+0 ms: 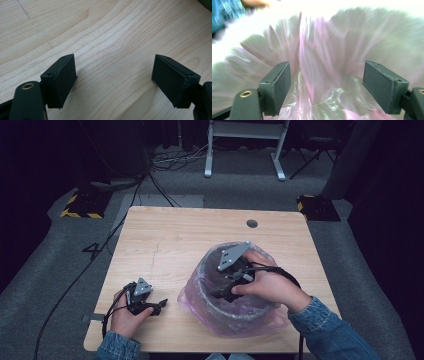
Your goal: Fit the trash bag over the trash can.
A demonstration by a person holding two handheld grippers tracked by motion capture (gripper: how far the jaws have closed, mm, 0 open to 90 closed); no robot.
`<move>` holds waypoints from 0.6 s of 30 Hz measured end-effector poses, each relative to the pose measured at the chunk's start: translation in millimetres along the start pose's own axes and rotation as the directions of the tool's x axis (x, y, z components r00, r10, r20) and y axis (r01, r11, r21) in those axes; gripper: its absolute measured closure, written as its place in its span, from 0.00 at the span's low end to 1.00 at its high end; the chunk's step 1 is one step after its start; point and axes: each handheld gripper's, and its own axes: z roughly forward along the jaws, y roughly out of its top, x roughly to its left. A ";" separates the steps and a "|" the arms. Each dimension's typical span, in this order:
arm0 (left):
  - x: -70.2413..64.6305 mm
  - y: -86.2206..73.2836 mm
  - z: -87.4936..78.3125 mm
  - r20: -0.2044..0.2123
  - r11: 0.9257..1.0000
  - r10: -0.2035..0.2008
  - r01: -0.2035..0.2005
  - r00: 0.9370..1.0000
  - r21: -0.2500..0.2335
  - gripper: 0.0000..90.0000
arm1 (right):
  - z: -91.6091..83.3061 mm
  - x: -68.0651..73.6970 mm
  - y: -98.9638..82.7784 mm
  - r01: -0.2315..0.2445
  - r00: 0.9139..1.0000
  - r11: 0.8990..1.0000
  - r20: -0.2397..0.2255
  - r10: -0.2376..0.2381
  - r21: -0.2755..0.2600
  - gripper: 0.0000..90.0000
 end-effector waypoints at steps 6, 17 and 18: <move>-0.1 0.3 0.2 -0.002 1.000 -0.001 0.001 1.000 0.003 0.22 | -35.4 -2.7 1.7 -0.049 0.995 0.993 0.081 0.058 -0.109 0.26; 0.0 -0.6 -0.9 0.000 1.000 0.008 -0.008 1.000 0.004 0.22 | -74.9 -12.0 -23.3 -0.157 0.954 0.970 0.225 0.198 -0.187 0.27; -0.1 -0.7 -0.9 0.002 1.000 0.008 -0.008 1.000 0.004 0.22 | -78.1 -12.9 -26.5 -0.166 0.950 0.967 0.232 0.210 -0.194 0.27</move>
